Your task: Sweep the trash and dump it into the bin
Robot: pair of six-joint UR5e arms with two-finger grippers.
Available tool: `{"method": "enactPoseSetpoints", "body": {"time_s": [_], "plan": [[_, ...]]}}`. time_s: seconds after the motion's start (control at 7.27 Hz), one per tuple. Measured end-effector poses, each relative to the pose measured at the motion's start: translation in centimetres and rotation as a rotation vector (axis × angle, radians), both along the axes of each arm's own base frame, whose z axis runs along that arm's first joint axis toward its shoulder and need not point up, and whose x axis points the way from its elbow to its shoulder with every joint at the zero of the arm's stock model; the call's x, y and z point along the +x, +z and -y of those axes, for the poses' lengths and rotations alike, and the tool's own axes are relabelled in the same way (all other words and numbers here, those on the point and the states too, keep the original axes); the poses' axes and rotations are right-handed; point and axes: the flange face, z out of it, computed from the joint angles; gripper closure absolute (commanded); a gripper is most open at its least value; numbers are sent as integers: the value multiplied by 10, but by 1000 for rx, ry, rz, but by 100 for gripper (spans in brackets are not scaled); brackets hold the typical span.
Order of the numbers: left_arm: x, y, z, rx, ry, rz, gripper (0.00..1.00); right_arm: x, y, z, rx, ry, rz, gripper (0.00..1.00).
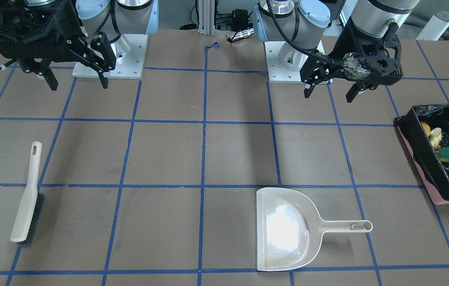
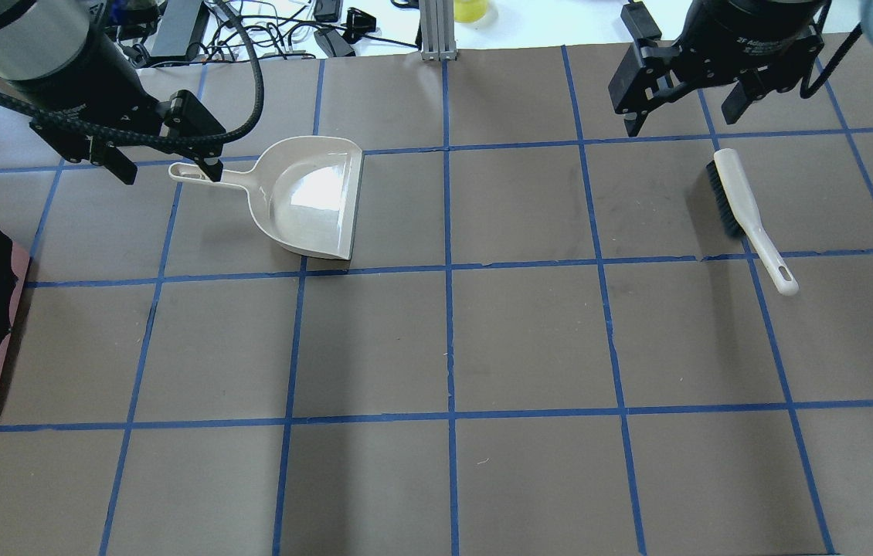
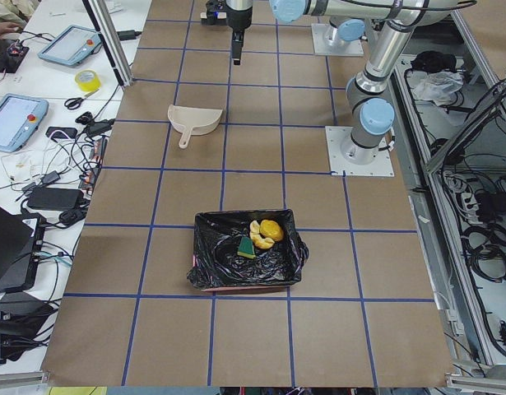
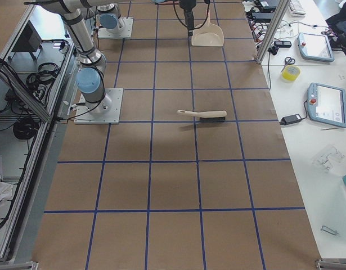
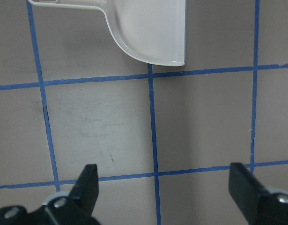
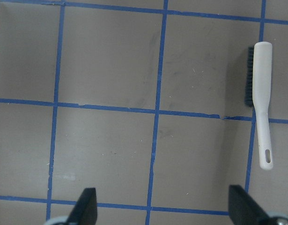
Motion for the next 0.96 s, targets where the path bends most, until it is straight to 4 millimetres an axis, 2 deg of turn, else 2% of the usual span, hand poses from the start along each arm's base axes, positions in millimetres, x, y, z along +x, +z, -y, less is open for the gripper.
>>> {"method": "enactPoseSetpoints", "body": {"time_s": [0.96], "plan": [[0,-3,3,-29,-1,2,0,0,0,0,0,-1,0,0]]}}
